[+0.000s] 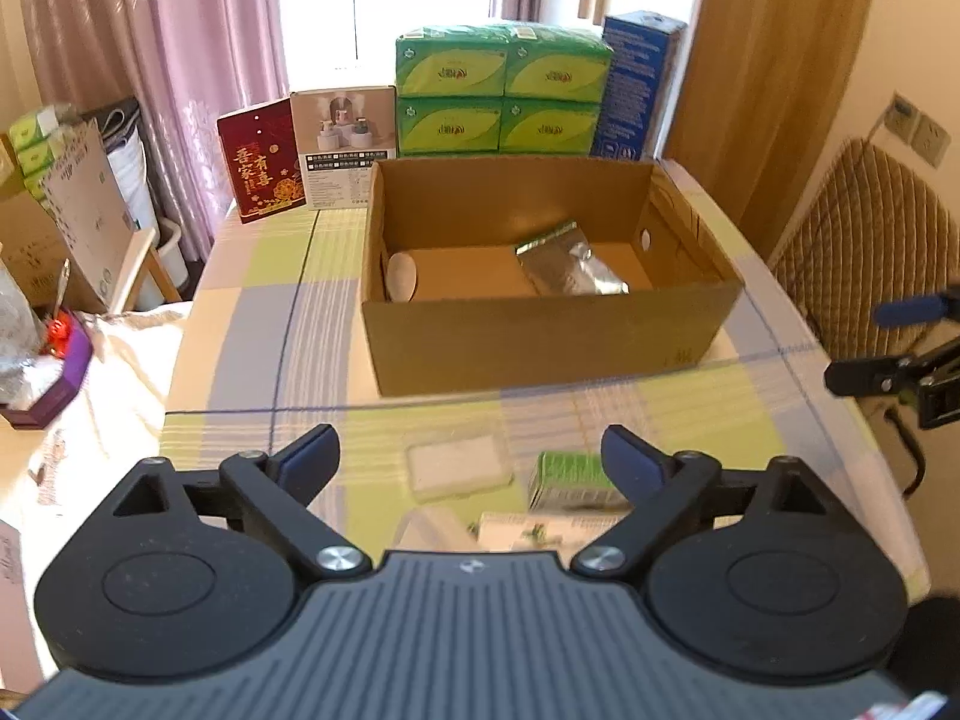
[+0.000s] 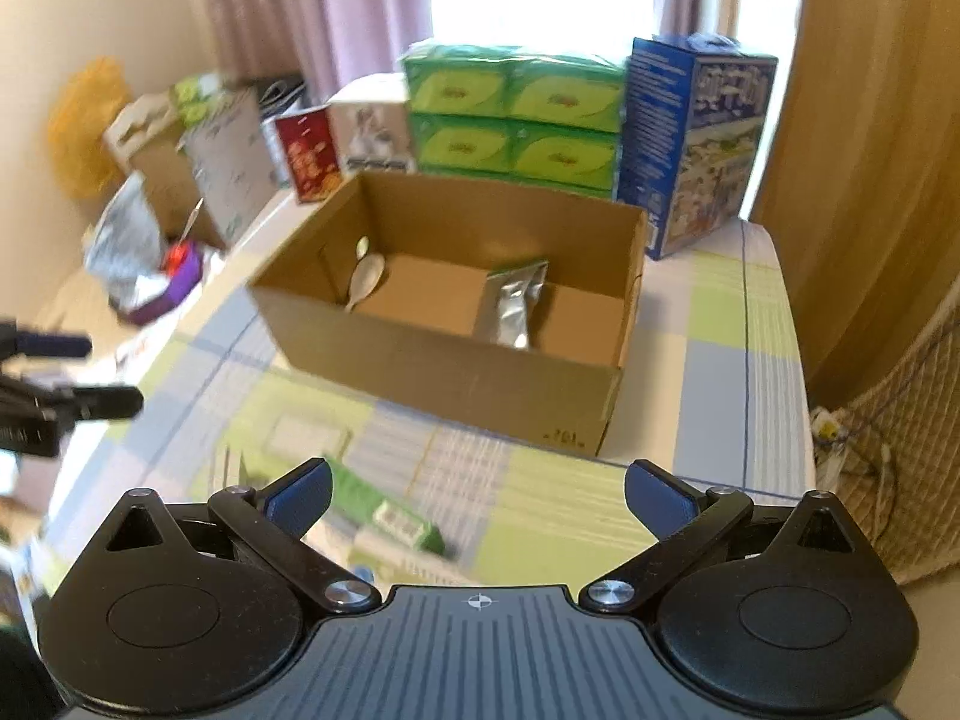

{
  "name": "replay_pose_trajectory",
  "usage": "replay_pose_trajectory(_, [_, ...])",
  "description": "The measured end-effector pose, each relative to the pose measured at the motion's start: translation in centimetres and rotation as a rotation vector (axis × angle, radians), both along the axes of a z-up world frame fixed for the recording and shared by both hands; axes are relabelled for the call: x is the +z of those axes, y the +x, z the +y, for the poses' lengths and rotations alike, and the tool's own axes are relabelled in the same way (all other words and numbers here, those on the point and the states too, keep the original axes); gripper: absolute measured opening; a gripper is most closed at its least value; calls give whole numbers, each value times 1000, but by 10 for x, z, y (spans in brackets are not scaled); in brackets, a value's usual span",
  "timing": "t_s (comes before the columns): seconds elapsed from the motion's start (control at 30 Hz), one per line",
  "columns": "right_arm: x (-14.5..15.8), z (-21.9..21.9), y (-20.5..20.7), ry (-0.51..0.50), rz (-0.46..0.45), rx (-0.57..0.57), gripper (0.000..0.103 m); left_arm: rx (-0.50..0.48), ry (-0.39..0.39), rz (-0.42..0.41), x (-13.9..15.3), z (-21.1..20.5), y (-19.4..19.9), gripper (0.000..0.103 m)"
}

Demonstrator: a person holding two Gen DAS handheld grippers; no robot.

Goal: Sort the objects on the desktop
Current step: 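Withdraw both tools from the box back toward the remaining items, then grasp the white medicine box with the right tool while the left tool grasps the clear plastic tray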

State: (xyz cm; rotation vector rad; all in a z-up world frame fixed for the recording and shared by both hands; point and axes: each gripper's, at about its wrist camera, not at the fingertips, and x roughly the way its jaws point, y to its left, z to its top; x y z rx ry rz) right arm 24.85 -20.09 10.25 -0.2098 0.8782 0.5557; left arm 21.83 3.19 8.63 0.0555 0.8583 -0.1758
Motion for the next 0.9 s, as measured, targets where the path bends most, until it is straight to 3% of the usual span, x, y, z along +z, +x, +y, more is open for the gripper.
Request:
replay_pose_trajectory(0.33, [-27,-12,-53,-112,-94,159,101,-77,36,30,-29,10,-54,101])
replay_pose_trajectory(0.47, [-50,-10,-75,-207,-152,270,101,-117,66,34,-46,8,-68,101])
replay_pose_trajectory(0.67, [-84,-12,-99,-355,-237,446,101,-265,166,12,-67,-8,-85,101])
replay_pose_trajectory(0.9, [-104,-11,-114,-447,-342,573,101,-513,348,-70,-88,-36,-103,101])
